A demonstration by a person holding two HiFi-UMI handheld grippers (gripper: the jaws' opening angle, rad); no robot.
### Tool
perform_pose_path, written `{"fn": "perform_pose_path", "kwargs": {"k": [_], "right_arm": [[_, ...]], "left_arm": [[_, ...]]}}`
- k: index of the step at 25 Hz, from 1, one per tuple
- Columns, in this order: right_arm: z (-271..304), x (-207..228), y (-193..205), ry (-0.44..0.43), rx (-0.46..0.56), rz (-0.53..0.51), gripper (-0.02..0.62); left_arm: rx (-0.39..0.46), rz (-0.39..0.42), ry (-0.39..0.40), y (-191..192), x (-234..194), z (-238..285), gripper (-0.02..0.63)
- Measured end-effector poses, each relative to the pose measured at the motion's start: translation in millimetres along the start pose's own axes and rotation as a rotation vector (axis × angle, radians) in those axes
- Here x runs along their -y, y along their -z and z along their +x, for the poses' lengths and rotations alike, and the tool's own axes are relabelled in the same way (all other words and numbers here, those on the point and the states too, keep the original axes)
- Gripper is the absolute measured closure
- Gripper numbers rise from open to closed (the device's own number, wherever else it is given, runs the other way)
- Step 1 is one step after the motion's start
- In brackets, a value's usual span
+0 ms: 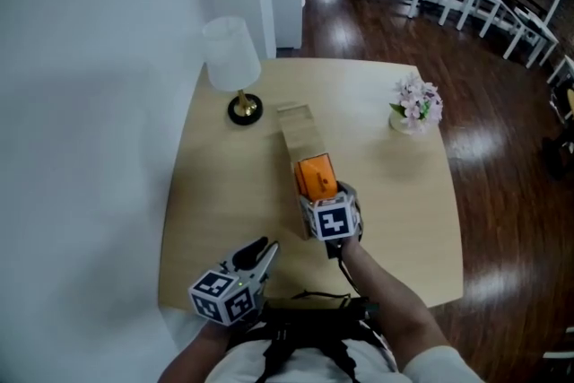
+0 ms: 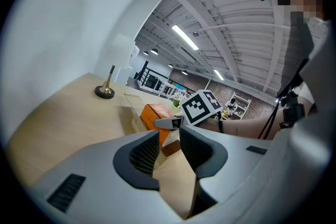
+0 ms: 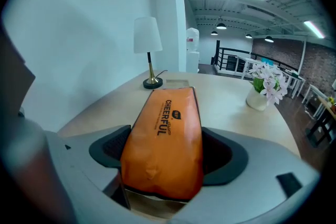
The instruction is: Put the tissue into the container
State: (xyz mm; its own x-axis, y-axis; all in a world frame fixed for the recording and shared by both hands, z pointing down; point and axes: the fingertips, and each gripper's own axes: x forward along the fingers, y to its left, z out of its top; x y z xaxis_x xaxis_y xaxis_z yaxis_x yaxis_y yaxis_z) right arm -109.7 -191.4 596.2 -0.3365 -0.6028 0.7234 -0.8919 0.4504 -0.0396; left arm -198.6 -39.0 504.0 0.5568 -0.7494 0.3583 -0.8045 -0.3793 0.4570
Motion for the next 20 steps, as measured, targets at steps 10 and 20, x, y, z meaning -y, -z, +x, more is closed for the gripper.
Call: {"fn": "perform_pose_path", "kwargs": {"k": [10, 20], "right_arm": [[24, -2, 16, 0.005, -0.024, 0.065, 0.167], [34, 2, 22, 0.001, -0.028, 0.048, 0.163]], "left_arm": [[-0.028, 0.001, -0.007, 2, -15, -7, 0.485], [-0.036, -0.004, 0.001, 2, -17, 0, 0.485]]}}
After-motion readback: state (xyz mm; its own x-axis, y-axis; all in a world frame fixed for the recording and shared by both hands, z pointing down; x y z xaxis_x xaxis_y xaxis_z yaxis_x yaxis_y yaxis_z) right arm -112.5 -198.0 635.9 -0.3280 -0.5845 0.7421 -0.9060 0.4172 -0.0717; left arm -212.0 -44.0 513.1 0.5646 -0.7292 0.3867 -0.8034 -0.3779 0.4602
